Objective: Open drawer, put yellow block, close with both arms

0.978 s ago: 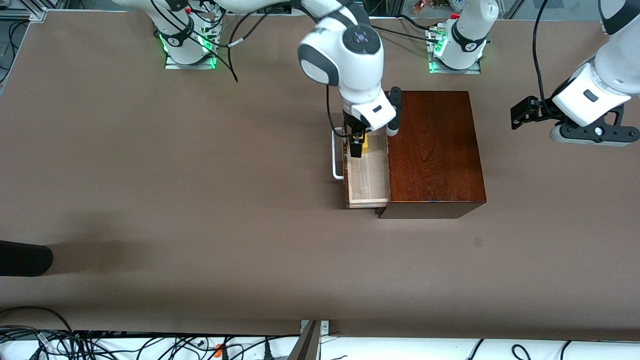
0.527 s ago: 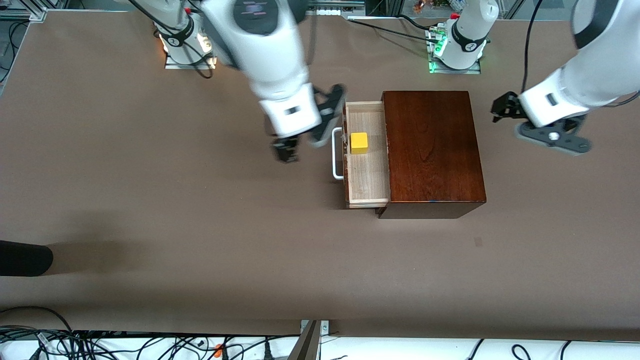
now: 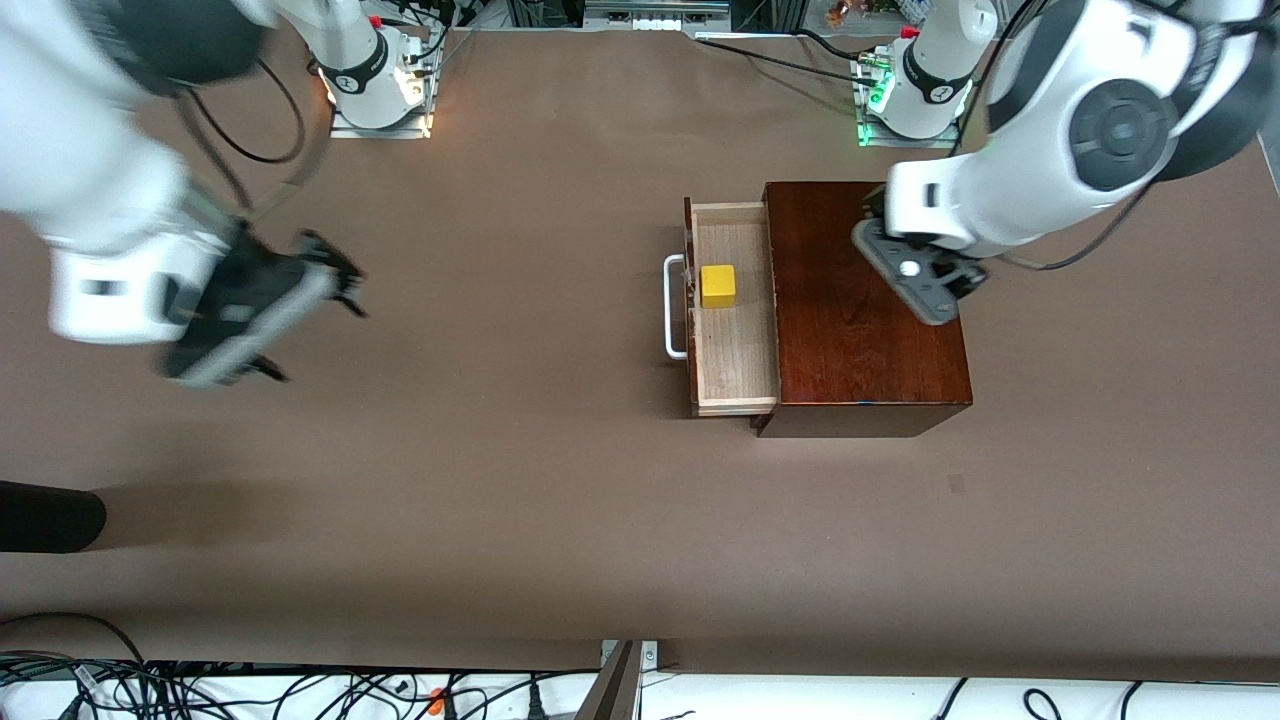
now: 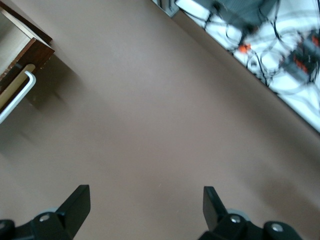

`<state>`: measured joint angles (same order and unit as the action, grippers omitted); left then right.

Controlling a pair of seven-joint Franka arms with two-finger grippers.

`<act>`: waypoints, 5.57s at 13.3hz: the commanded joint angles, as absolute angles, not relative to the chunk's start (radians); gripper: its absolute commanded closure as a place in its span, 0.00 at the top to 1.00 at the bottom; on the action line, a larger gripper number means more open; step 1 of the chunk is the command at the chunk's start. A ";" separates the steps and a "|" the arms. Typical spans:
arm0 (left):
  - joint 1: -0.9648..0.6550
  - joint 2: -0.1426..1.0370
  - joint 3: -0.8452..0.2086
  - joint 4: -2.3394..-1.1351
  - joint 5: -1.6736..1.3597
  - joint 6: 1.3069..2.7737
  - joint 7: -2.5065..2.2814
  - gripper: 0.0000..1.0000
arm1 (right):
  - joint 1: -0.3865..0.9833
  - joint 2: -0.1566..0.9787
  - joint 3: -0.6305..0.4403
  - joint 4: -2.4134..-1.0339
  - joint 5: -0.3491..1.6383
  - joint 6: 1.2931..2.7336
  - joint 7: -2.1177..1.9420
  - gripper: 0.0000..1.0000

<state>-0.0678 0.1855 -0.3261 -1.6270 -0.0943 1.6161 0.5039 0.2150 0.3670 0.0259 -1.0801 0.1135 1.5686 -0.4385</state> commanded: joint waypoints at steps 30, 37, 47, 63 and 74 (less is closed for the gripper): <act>-0.341 0.589 -0.436 -1.634 0.350 2.021 0.611 1.00 | 0.172 0.025 -0.090 -1.537 -0.002 1.632 0.046 1.00; -0.269 0.557 -0.436 -1.635 0.350 1.921 0.611 1.00 | 0.166 0.025 -0.092 -1.537 0.000 1.637 0.043 1.00; -0.267 0.453 -0.483 -1.578 0.244 1.881 0.424 1.00 | 0.164 0.026 -0.100 -1.540 0.021 1.637 0.043 1.00; 0.000 0.122 -0.217 -1.452 0.058 1.471 0.072 1.00 | 0.164 0.026 -0.104 -1.542 0.023 1.643 0.043 1.00; -0.060 -0.041 -0.017 -1.743 0.040 1.720 -0.093 1.00 | 0.164 0.026 -0.104 -1.542 0.023 1.643 0.043 1.00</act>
